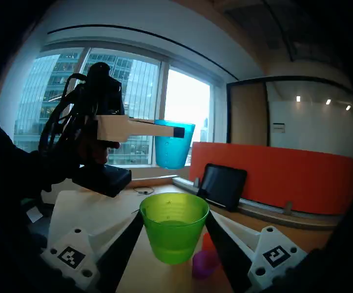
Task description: Pour water
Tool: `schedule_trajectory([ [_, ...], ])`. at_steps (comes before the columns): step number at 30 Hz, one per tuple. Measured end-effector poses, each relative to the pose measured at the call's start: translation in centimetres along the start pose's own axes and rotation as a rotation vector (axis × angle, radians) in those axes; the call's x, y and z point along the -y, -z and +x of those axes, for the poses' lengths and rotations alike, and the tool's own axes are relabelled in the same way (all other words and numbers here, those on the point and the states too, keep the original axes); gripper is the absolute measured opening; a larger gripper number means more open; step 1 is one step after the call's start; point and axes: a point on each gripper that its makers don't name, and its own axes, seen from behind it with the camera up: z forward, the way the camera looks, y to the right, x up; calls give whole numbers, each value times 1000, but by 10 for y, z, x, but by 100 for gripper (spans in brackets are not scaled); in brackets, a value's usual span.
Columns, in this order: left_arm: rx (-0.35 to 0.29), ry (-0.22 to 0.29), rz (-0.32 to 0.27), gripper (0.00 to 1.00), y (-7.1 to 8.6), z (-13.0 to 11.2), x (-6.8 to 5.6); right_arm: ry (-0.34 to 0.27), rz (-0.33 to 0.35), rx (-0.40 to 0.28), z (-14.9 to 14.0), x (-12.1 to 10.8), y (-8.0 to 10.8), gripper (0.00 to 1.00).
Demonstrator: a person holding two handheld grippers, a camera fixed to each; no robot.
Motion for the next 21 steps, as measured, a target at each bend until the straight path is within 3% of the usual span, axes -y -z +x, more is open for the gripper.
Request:
schedule_trajectory([
  [6, 8, 54, -21, 88, 0, -9, -4, -1, -2, 2, 1, 0, 0, 91],
  [21, 32, 43, 9, 88, 10, -42, 8, -9, -20, 32, -5, -10, 8, 91],
])
